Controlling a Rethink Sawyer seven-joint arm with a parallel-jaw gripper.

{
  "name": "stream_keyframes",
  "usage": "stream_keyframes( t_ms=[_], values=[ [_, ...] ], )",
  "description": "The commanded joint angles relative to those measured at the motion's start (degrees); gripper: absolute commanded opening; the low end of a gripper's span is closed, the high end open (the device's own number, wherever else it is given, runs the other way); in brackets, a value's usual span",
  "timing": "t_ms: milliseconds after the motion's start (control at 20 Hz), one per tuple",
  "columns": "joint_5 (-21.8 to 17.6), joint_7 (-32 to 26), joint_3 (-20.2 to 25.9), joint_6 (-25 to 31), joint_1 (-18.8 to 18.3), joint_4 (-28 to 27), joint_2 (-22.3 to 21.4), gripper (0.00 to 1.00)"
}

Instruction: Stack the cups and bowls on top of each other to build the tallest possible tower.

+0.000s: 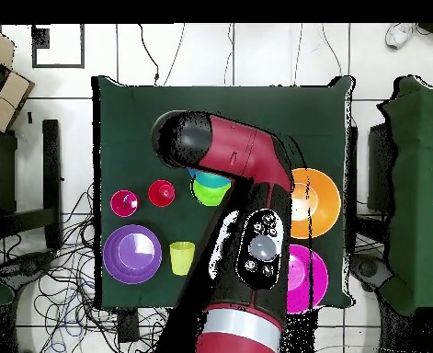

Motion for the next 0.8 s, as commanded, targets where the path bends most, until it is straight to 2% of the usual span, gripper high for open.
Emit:
stream_keyframes(
  t_ms=[50,800],
  values=[
    [-3.75,1.14,3.21,-3.82,0.07,5.33,1.00,0.00],
    [-3.81,2.82,1.83,-5.06,1.53,5.80,1.25,0.00]
  ],
)
